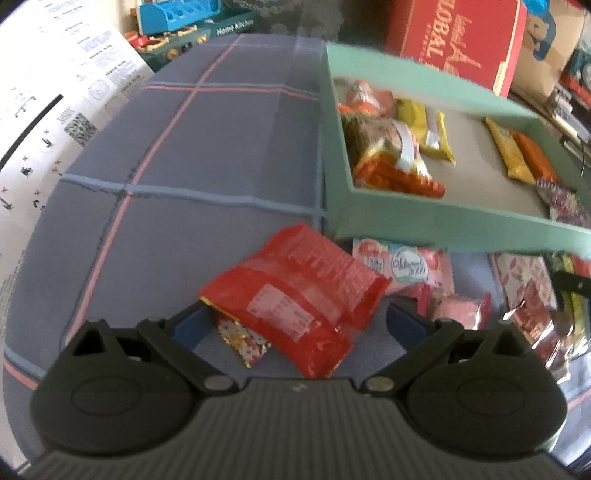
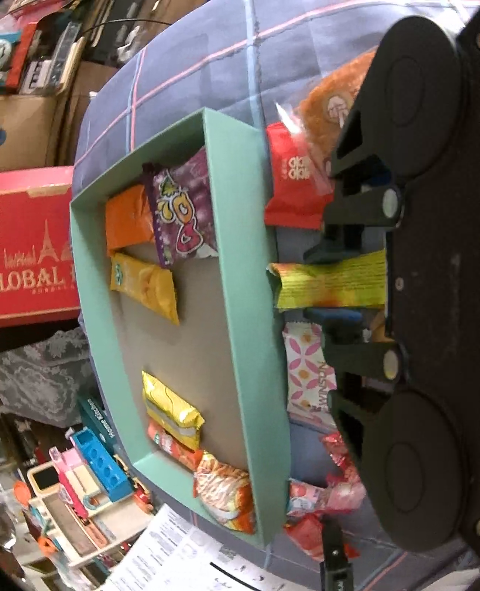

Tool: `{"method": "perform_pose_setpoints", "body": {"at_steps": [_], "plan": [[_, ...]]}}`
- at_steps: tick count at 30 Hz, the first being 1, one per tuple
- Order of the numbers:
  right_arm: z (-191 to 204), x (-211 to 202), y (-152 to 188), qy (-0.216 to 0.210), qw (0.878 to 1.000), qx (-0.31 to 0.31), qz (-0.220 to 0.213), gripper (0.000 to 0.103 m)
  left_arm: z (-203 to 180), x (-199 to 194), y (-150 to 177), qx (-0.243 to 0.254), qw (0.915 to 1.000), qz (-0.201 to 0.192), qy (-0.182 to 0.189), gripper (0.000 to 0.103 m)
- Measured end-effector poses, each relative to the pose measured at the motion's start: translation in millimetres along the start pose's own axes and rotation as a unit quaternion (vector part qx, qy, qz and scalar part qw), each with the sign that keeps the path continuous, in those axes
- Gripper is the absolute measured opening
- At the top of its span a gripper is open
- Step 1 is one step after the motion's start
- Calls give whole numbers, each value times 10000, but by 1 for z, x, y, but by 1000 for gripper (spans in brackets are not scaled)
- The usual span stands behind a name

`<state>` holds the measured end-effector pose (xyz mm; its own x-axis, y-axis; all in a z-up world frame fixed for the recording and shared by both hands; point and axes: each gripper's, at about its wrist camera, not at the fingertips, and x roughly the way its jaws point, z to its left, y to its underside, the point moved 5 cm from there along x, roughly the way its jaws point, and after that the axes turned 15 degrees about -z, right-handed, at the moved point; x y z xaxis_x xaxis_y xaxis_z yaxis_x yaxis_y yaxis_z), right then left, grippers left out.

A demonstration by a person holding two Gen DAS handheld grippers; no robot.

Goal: Organize snacks

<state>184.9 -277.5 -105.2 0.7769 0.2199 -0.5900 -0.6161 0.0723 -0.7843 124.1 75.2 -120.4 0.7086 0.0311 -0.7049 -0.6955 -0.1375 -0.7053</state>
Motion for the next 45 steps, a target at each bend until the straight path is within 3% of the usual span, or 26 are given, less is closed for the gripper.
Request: {"method": "perform_pose_setpoints", "body": {"at_steps": [4,9,16,17,19,34,38,41,43,45], "plan": [[3,-4,4,-49,10000,-18,-27,19,-9,5,1,366,9993,-85,-64,101],[3,-5,5,-47,10000,-71,-32,20,-16,-1,-2,668,9972,-344,-38,66],[13,-3,9,119,9988,-437,-192,19,-11,-9,-1,499,9979,-387,-111,46],[13,-4,9,132,9989,-412,-193,17,-9,-11,-1,451,9982,-373,-103,40],[8,-10,8,65,9998,-105,-173,17,-6,-17,0,378,9987,-353,-23,38],[-20,-64,-3,-67,9968,646,-473,17,-16,-62,-1,401,9961,-721,307,37],[-21,-69,0,-64,9965,687,-479,17,-14,-61,3,344,9968,-627,356,38],[-22,-73,4,-78,9965,695,-455,17,-7,-63,5,237,9973,-626,293,49],[-22,-75,7,-85,9963,733,-438,17,-2,-66,4,193,9972,-683,235,62],[-23,-76,7,-85,9961,774,-422,17,2,-68,1,198,9968,-743,208,81]]}}
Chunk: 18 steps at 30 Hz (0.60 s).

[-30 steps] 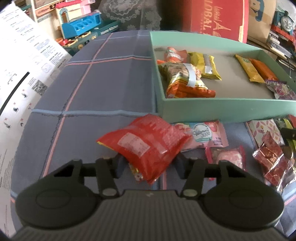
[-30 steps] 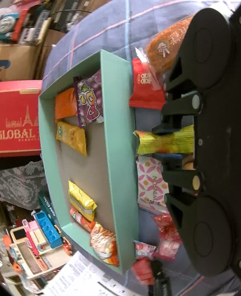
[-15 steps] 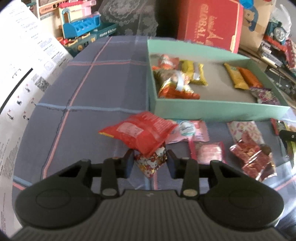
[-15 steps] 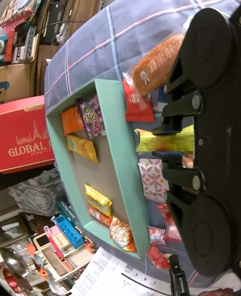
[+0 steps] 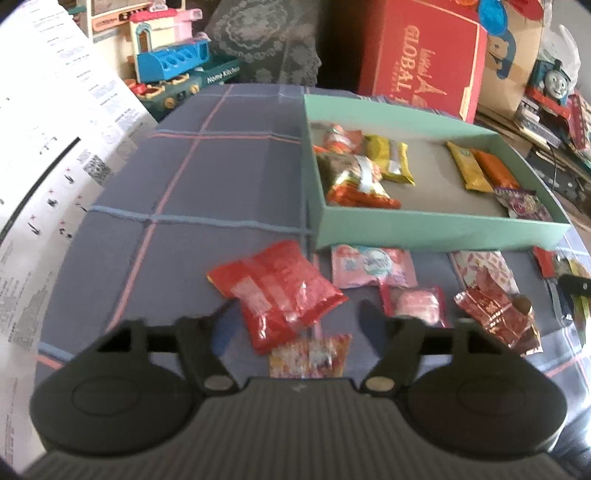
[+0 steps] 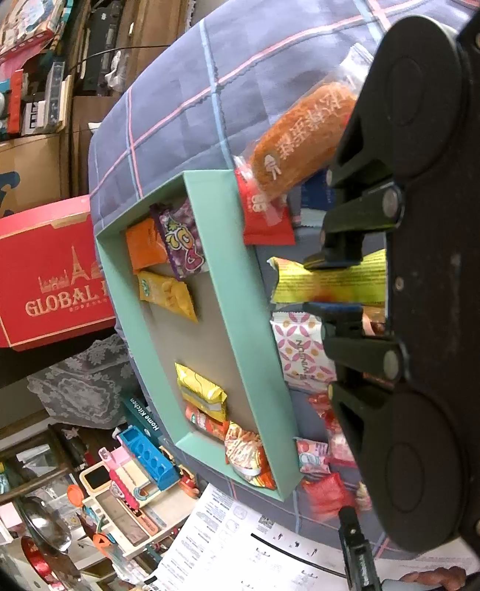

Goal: Organize snacks

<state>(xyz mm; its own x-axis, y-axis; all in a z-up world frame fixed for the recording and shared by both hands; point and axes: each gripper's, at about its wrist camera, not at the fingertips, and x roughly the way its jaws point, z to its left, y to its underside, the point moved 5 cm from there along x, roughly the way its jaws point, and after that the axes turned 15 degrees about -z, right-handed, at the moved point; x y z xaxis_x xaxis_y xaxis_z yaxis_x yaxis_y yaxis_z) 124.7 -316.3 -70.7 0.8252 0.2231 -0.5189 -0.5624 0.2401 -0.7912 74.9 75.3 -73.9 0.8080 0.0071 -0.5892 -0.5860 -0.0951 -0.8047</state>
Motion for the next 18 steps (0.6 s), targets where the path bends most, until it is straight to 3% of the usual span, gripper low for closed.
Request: {"method": "perform_pose_setpoints", "body": {"at_steps": [3,7,9,14,18], "plan": [[0,-1,2,1,10000,55,13,17,6,4,-5,93,9999,41,-28,91],[1,0,4,-10,10000,79,47,17,26,27,-10,-836,9954,448,-95,93],[3,2,5,-10,9999,101,72,17,31,40,-11,-1094,9916,613,-330,93],[3,1,7,-28,9998,162,96,17,22,64,-2,-1171,9848,1099,-662,93],[-2,3,10,26,9997,202,151,17,15,73,1,-976,9840,1028,-1075,99]]}}
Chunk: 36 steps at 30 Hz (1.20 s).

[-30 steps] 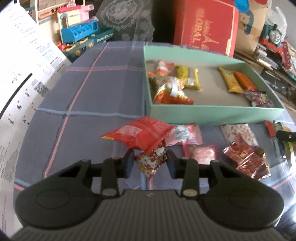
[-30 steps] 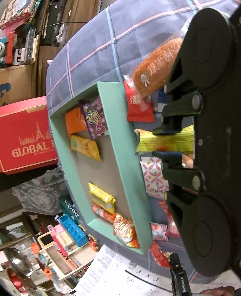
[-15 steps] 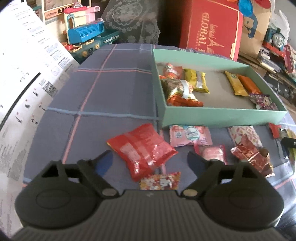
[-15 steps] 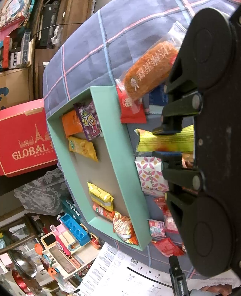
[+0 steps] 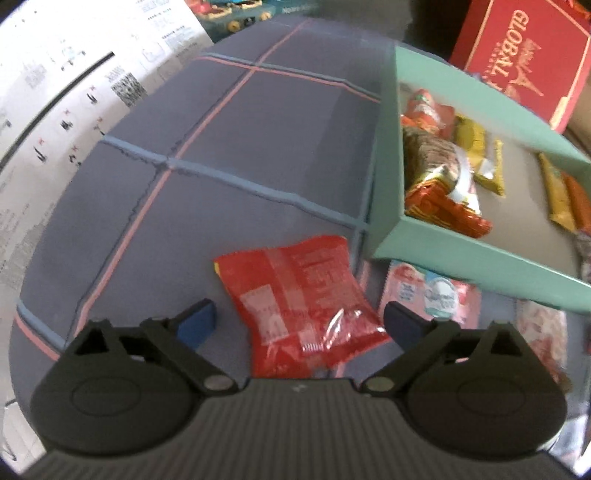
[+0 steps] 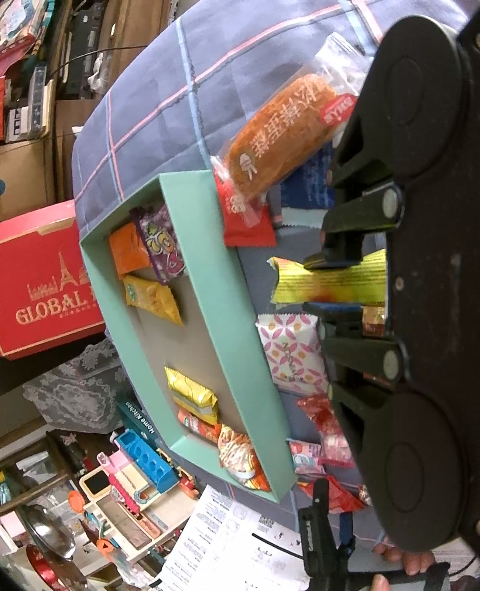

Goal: Organize snacks

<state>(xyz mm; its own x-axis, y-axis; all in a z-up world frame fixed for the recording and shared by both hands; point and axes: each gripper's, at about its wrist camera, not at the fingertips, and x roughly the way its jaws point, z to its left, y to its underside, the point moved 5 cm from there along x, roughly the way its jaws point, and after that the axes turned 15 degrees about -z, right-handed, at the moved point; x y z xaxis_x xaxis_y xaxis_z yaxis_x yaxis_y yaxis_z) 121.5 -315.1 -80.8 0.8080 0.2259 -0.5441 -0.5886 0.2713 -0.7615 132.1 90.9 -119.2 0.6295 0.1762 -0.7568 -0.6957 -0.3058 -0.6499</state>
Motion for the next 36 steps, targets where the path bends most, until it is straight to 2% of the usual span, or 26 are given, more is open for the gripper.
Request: {"method": "perform_pose_setpoints", "body": {"at_steps": [1,2,3,6,10,17,21,29,32,36], "plan": [[-1,1,1,11,10000,19,13,17,-2,1,0,52,10000,-50,-58,98],[-2,1,2,19,10000,31,23,17,-4,2,-1,121,9998,-134,-76,93],[-2,2,2,22,10000,37,35,17,-5,1,-2,221,9994,-240,-75,77],[-3,3,4,24,10000,53,63,17,-8,-7,-4,515,9979,-395,80,53],[-1,4,4,24,10000,60,67,17,-5,-14,-2,674,9966,-450,176,50],[7,0,-4,-53,10000,-38,-30,17,10,-41,0,552,9957,-524,525,50],[13,-6,-19,-146,9997,-70,-173,17,2,-64,-18,572,9916,-820,821,50],[35,0,-88,-403,9963,-170,-739,17,-71,-84,-67,985,9734,-1317,1597,50],[45,17,-112,-480,9952,-219,-828,17,-103,-73,-80,1078,9692,-1273,1811,50],[57,50,-132,-551,9957,-172,-725,17,-133,-54,-88,1187,9675,-1137,1921,50]]}}
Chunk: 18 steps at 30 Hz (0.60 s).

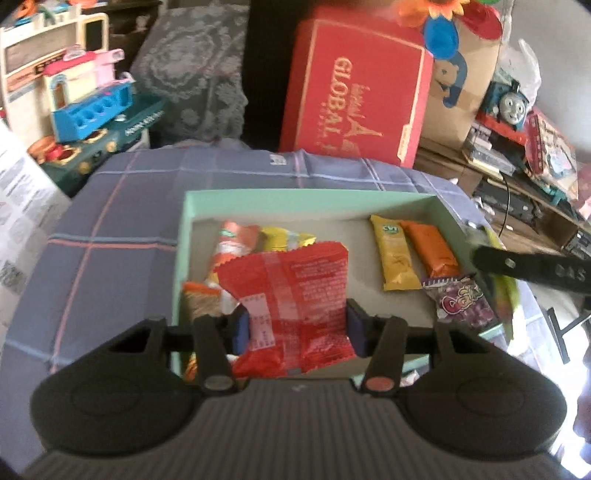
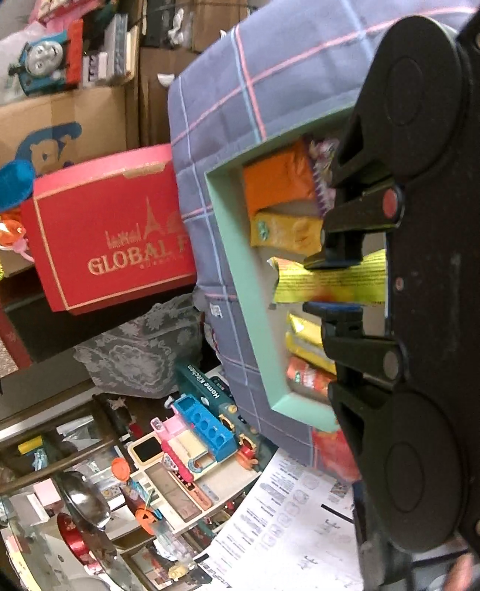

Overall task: Organize snacks
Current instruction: 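Carry red packet and yellow bar into the teal box, open both grippers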

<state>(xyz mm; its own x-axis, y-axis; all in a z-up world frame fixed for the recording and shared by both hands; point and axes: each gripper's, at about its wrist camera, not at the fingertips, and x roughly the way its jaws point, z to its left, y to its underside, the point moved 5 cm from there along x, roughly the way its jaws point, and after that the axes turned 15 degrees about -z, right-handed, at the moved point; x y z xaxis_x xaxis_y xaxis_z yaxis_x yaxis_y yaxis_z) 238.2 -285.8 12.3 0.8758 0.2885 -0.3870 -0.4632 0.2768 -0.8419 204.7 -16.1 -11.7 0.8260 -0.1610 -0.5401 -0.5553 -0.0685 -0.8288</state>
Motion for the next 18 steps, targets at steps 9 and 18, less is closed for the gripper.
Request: {"method": "perform_pose_setpoints", "body": {"at_steps": [9,18], "plan": [[9,62,16,-41,9991,-4,433,18,-1,47,14,118,9990,431,1,50],[6,79,27,-72,9979,-174,622,64,-7,57,24,479,9981,358,-137,103]]}}
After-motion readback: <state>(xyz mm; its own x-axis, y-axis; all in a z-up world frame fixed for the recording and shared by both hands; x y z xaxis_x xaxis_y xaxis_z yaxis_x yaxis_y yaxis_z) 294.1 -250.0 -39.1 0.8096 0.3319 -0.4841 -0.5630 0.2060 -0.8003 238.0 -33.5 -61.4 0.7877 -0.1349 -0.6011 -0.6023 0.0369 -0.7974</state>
